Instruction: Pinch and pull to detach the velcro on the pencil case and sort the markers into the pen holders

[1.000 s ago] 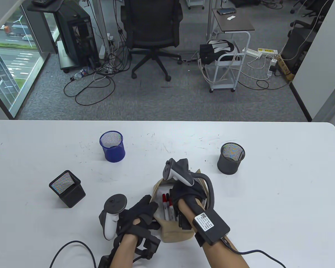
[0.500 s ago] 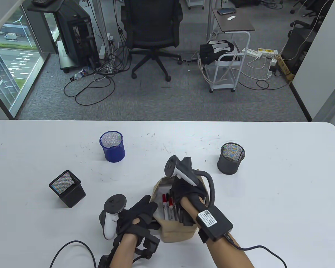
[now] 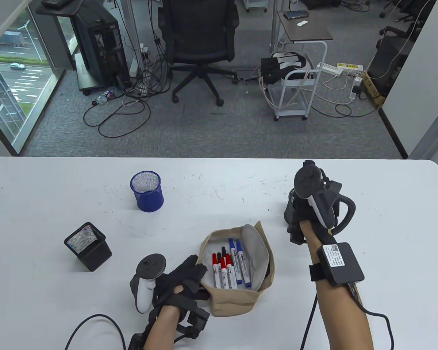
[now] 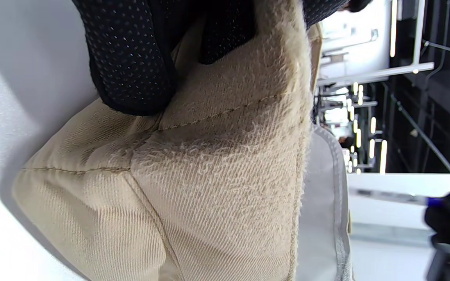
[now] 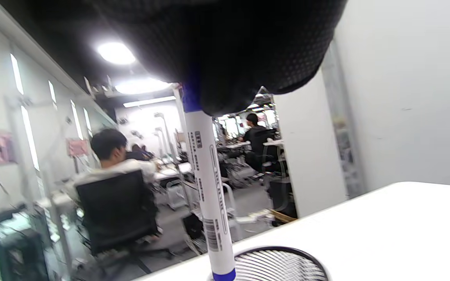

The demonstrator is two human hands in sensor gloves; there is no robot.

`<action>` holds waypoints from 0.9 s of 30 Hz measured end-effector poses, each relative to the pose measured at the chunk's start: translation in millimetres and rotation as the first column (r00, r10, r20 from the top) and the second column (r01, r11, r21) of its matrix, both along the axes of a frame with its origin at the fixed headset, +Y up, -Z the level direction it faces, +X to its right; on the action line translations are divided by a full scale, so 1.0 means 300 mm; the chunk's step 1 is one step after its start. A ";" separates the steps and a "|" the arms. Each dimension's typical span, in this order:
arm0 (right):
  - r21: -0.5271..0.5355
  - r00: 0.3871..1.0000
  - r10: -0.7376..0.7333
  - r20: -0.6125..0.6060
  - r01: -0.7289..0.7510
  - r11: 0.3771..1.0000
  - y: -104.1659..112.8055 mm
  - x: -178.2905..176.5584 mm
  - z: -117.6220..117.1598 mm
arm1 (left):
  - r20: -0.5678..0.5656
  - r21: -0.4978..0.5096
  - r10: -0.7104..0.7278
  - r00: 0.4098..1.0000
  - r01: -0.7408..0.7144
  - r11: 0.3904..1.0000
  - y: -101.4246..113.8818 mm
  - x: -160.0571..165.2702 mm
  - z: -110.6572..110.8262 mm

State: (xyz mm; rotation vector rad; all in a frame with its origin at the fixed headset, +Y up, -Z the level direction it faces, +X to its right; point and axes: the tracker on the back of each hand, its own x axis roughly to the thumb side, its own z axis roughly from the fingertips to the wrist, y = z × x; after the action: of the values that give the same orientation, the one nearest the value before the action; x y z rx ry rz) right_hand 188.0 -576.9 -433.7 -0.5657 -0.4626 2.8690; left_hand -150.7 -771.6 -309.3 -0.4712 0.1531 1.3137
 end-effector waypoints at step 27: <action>-0.736 0.897 -0.259 -0.358 -0.100 0.670 -0.204 -0.490 0.121 | 0.001 0.003 0.005 1.000 -0.005 1.000 -0.004 0.000 -0.001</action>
State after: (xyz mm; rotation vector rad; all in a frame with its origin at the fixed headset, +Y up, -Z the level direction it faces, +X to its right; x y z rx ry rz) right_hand 41.1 -638.1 -397.4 0.0074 0.8387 2.8589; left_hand -150.9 -773.0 -309.8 -0.4703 0.1493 1.3183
